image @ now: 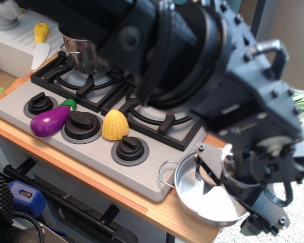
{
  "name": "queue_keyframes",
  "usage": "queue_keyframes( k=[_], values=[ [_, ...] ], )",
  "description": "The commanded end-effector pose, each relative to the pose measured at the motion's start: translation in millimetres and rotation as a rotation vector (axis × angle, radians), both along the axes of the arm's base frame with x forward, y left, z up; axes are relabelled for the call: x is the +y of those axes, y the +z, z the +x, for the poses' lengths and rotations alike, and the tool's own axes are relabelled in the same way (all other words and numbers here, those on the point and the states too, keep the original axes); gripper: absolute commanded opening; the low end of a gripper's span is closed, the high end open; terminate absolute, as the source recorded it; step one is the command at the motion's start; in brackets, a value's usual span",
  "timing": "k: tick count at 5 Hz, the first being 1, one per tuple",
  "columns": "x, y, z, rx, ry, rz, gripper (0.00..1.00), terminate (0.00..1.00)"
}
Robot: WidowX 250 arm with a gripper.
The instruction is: Put pot or pan on stove
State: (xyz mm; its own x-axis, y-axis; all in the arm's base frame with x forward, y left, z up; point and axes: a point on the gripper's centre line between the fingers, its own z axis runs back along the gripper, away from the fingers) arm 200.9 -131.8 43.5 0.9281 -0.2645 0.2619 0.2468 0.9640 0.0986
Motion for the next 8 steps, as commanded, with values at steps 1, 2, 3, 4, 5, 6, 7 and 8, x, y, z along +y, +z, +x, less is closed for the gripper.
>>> queue_keyframes(
  k=[1, 2, 3, 4, 5, 6, 7, 8],
  values=[
    [-2.0, -8.6, 5.5, -0.05, -0.004, -0.017, 1.0, 0.0],
    [-3.4, -18.9, 7.4, -0.058, 0.002, -0.022, 1.0, 0.0],
    [-3.1, -26.5, 9.4, -0.067, 0.003, -0.044, 1.0, 0.0],
    [-2.8, -33.7, 11.6, -0.071, 0.014, -0.059, 1.0, 0.0],
    [-6.6, -29.9, 20.3, -0.069, 0.025, -0.035, 0.0, 0.0],
    [-10.7, -27.1, 21.7, -0.059, 0.041, -0.028, 0.0, 0.0],
    [-19.2, -12.9, 21.3, -0.021, 0.071, 0.014, 0.0, 0.0],
    [-24.4, 5.7, 18.4, 0.001, 0.08, 0.137, 0.0, 0.0]
  ],
)
